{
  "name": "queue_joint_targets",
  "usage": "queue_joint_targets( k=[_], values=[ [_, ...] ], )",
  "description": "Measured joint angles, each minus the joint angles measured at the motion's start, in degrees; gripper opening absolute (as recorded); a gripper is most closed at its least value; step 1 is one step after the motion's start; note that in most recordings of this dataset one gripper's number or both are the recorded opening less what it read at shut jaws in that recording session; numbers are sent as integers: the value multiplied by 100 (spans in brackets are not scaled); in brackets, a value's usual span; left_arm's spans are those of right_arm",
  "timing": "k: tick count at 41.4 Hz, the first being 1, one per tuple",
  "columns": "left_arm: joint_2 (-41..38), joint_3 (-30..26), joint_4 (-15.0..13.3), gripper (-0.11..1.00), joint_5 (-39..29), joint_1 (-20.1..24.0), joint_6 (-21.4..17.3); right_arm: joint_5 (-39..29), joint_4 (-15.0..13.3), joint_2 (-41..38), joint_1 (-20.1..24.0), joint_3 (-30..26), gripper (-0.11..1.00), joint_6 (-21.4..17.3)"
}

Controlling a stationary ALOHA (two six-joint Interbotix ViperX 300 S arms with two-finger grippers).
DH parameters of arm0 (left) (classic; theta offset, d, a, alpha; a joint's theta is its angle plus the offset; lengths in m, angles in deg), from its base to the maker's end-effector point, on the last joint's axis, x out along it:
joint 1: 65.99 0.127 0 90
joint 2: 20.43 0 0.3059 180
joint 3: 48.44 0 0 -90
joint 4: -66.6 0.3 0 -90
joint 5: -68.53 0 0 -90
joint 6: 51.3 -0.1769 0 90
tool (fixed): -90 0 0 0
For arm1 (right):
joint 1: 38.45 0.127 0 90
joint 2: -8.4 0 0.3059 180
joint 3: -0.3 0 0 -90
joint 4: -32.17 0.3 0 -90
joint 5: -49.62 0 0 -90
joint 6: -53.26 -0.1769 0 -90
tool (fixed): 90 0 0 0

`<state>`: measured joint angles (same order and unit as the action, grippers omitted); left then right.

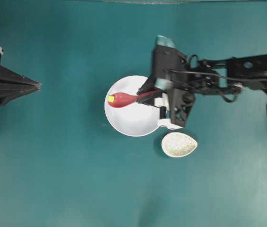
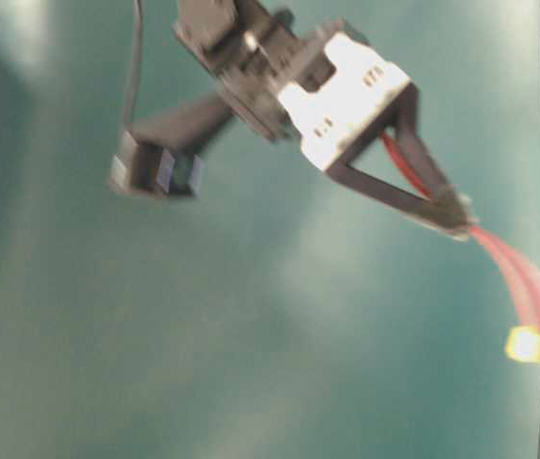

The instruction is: Scoop the yellow hexagonal prism block from the bowl with a spoon using the right arm.

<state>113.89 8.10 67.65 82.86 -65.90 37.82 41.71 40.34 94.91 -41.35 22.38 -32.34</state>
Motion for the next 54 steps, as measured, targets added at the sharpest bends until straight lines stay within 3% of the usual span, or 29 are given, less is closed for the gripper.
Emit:
queue_joint_targets(
  k=[9, 18, 35, 54],
  values=[
    [0, 0, 0, 0, 0, 0, 0, 1169, -18, 958, 88, 844, 24, 141],
    [0, 0, 0, 0, 0, 0, 0, 1494, -18, 1784, 88, 1389, 24, 141],
    [9, 0, 0, 0, 0, 0, -9, 1521, -18, 1960, 88, 1468, 24, 141],
    [167, 0, 0, 0, 9, 0, -290, 1538, -18, 1960, 88, 1468, 24, 123]
  ],
)
